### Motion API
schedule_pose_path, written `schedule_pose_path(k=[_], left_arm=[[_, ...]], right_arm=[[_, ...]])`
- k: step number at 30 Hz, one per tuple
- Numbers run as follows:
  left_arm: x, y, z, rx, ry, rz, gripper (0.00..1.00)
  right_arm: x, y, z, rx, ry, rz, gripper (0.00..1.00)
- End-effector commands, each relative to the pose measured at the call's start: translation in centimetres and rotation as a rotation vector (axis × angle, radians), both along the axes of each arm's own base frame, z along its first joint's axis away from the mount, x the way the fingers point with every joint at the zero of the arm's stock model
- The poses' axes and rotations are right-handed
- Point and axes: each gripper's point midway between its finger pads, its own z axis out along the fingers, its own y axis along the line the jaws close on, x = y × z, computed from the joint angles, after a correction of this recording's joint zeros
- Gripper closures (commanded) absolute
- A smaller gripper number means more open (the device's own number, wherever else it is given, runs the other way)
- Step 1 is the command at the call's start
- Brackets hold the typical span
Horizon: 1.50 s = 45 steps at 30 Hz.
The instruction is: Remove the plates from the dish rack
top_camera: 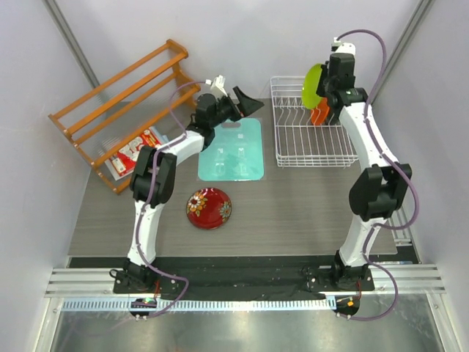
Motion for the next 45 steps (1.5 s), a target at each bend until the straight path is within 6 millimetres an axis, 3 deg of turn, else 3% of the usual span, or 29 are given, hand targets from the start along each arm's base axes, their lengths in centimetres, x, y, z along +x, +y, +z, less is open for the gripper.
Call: schedule_pose_path(k=[1, 2, 3, 5, 6, 7, 8, 9, 11, 12, 13, 14, 15, 16, 18, 20, 22, 27, 32, 41, 45], left_arm=[[-0.4, -2.3, 4.9, -0.227, -0.064, -0.128, 0.01], [-0.5, -2.7, 6.2, -0.274, -0.064, -0.152, 0.01], [-0.3, -3.2, 5.5, -0.296, -0.056, -0.168, 0.0], [-0.4, -3.7, 6.6, -0.337, -0.06, -0.185, 0.0], [-0.6, -4.1, 6.6, -0.345, -0.058, -0.193, 0.0], [-0.6, -4.3, 6.3, -0.349, -0.05, -0.197, 0.01], [-0.8, -4.5, 6.5, -0.358, -0.057, -0.198, 0.01], [-1.1, -4.9, 6.3, -0.358, -0.049, -0.206, 0.0], [-1.5, -5.5, 6.1, -0.351, -0.044, -0.212, 0.0], [-1.7, -5.8, 5.9, -0.347, -0.039, -0.217, 0.01], [-1.9, -5.9, 6.0, -0.346, -0.039, -0.216, 0.01], [-2.1, -6.0, 5.9, -0.345, -0.037, -0.217, 0.01], [-2.2, -6.0, 4.9, -0.334, -0.022, -0.212, 0.01], [-2.4, -5.9, 5.2, -0.333, -0.026, -0.207, 0.01], [-2.7, -5.6, 3.8, -0.308, -0.014, -0.192, 0.02], [-3.1, -5.0, 4.2, -0.297, -0.023, -0.177, 0.02], [-3.4, -4.7, 3.3, -0.258, -0.025, -0.169, 0.02], [-3.7, -4.0, 3.0, -0.178, -0.032, -0.134, 0.02], [-3.6, -3.7, 1.8, -0.151, -0.011, -0.114, 0.03], [-3.9, -2.9, 1.7, -0.145, -0.013, -0.083, 0.02], [-3.9, -3.4, 1.8, -0.145, -0.014, -0.11, 0.03]], right_arm=[[-2.2, 4.4, 1.7, 0.193, -0.039, 0.153, 0.99], [-2.6, 5.0, 1.7, 0.221, -0.037, 0.176, 0.99], [-3.4, 5.5, 0.7, 0.247, -0.019, 0.189, 0.99], [-3.9, 7.7, 1.0, 0.344, -0.039, 0.284, 0.99], [-4.5, 8.4, -0.4, 0.382, -0.013, 0.306, 0.99], [-4.7, 9.0, 0.7, 0.428, -0.056, 0.329, 0.99], [-5.2, 10.1, 0.7, 0.472, -0.055, 0.375, 0.99], [-5.8, 10.6, -0.8, 0.503, -0.034, 0.389, 0.99], [-6.5, 11.9, 0.2, 0.597, -0.089, 0.44, 0.99], [-7.0, 12.3, -0.6, 0.628, -0.082, 0.463, 0.99], [-7.1, 12.7, 0.3, 0.642, -0.121, 0.49, 0.99], [-7.6, 13.2, -0.7, 0.678, -0.098, 0.502, 0.99], [-7.9, 13.3, -0.7, 0.692, -0.101, 0.507, 0.99], [-7.9, 13.4, -0.4, 0.699, -0.124, 0.52, 0.99], [-8.5, 13.4, -1.2, 0.713, -0.112, 0.518, 0.99], [-8.9, 13.1, -1.0, 0.707, -0.125, 0.503, 0.99], [-9.2, 12.7, -1.2, 0.681, -0.12, 0.486, 0.99], [-9.9, 10.9, -0.4, 0.613, -0.138, 0.416, 0.99], [-10.4, 10.5, 0.4, 0.596, -0.152, 0.409, 0.99], [-10.8, 8.6, 1.0, 0.536, -0.176, 0.338, 0.99], [-11.0, 9.3, 1.1, 0.562, -0.171, 0.374, 0.99]])
